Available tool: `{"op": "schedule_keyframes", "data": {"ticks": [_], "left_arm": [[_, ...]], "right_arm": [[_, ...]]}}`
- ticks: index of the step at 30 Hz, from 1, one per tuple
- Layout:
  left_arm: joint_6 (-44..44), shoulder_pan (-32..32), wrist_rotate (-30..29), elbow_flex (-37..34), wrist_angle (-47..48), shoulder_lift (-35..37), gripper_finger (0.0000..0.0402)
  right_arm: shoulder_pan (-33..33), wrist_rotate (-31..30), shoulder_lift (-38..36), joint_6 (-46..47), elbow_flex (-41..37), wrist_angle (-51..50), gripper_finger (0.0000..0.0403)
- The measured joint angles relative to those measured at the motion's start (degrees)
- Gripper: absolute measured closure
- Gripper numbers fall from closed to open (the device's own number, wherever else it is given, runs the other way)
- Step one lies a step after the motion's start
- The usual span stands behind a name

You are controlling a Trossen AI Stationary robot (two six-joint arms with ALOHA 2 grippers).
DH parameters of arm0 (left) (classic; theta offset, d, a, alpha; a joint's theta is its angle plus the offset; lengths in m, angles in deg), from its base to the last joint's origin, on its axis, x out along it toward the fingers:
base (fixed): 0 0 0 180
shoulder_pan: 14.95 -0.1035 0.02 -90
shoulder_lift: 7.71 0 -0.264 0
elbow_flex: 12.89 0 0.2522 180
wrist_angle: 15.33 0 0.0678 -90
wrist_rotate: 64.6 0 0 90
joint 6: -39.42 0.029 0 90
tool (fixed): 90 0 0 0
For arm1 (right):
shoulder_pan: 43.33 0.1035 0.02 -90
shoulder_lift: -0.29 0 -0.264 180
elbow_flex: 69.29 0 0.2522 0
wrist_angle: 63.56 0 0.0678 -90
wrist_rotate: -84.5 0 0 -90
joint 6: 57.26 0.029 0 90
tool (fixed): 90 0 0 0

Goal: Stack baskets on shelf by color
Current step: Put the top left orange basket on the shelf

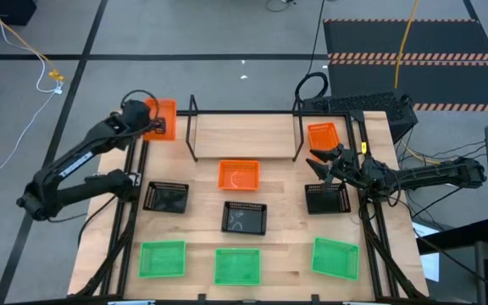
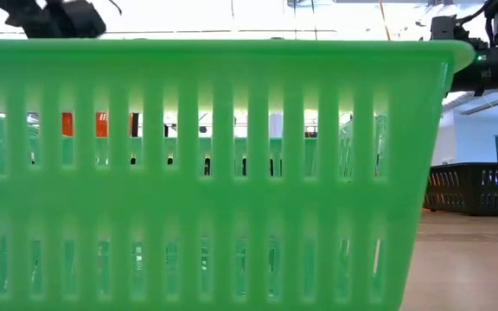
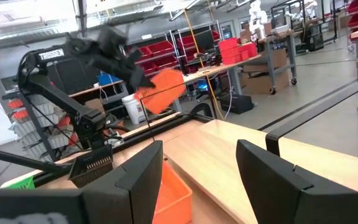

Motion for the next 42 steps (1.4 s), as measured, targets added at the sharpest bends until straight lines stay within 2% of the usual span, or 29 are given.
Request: {"op": "schedule_keyframes", "data": {"ticks": [5, 12, 19, 25, 31, 38, 42], "left_arm": [[3.0, 5.3, 0.2, 2.0, -5.3, 4.7, 0.0397], [1.8, 15.1, 3.8, 2.2, -20.7, 6.0, 0.0397], [-0.4, 24.4, 4.0, 2.2, -36.4, -2.6, 0.0395], [-3.0, 28.1, 3.4, 2.3, -51.0, -13.3, 0.0393], [-5.8, 28.9, 2.9, 9.2, -44.4, -23.8, 0.0397], [-4.4, 31.8, 0.6, 23.8, -27.3, -34.7, 0.0397], [-7.7, 33.0, -2.0, 27.8, -18.0, -40.0, 0.0391]], "right_arm": [[0.0, 0.0, 0.0, 0.6, 0.0, -0.1, 0.0204], [0.0, 0.0, 0.0, 1.5, 0.0, -0.7, 0.0204], [0.0, -0.2, 0.0, 1.5, 0.0, -0.7, 0.0204], [0.0, -0.3, 0.0, 1.4, 0.0, -0.6, 0.0204], [0.0, -0.3, 0.0, 1.3, 0.0, -0.6, 0.0204], [0.0, -0.3, 0.0, 1.4, 0.0, -0.6, 0.0204], [0.0, -0.3, 0.0, 2.1, 0.0, -1.3, 0.0204]]}}
